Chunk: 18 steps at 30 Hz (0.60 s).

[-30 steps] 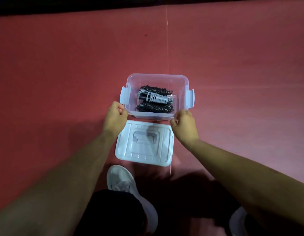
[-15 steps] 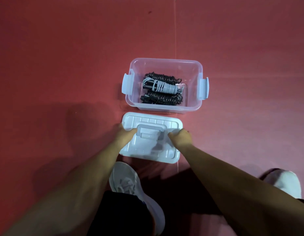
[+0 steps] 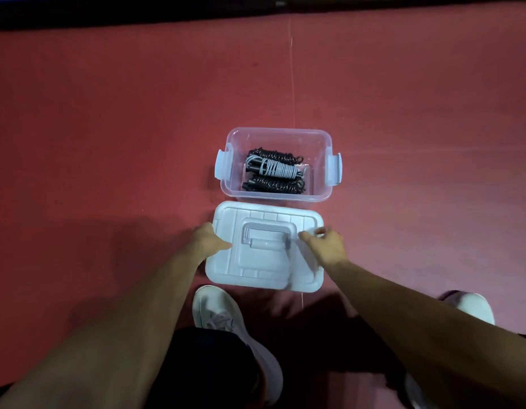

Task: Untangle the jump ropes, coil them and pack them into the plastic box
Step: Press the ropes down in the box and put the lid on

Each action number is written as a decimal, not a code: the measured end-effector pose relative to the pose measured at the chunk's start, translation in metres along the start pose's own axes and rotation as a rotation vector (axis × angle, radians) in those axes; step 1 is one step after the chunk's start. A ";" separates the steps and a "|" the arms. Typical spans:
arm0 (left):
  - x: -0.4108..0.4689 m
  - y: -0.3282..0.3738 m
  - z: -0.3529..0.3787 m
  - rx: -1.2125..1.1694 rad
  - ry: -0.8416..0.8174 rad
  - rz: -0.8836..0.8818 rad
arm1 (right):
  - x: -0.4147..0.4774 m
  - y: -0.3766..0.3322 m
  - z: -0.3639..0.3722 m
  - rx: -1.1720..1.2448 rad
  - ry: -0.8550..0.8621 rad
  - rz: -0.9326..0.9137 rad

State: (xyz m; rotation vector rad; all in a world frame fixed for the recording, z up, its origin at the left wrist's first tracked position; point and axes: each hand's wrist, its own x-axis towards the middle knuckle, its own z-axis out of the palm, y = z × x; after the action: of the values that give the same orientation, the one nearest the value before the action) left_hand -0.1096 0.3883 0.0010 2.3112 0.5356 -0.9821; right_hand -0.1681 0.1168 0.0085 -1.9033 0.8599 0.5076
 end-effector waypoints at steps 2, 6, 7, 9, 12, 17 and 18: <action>-0.025 0.014 -0.015 0.018 -0.002 0.049 | -0.015 -0.013 -0.017 -0.040 0.040 -0.095; -0.062 0.033 -0.049 0.067 -0.007 0.103 | -0.040 -0.035 -0.042 -0.125 0.059 -0.246; -0.070 0.036 -0.057 0.077 -0.010 0.113 | -0.046 -0.040 -0.048 -0.124 0.064 -0.270; -0.085 0.041 -0.071 0.075 0.007 0.143 | -0.057 -0.051 -0.057 -0.122 0.063 -0.307; -0.101 0.055 -0.086 -0.025 0.163 0.262 | -0.064 -0.072 -0.068 -0.093 0.073 -0.399; -0.080 0.076 -0.091 -0.044 0.430 0.304 | -0.042 -0.108 -0.080 -0.040 0.166 -0.456; -0.073 0.079 -0.090 -0.064 0.447 0.290 | -0.032 -0.112 -0.082 -0.048 0.173 -0.453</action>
State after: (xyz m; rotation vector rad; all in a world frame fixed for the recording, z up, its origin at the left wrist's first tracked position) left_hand -0.0663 0.3750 0.1337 2.4663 0.3789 -0.3074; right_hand -0.1068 0.0889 0.1343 -2.1260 0.4988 0.0890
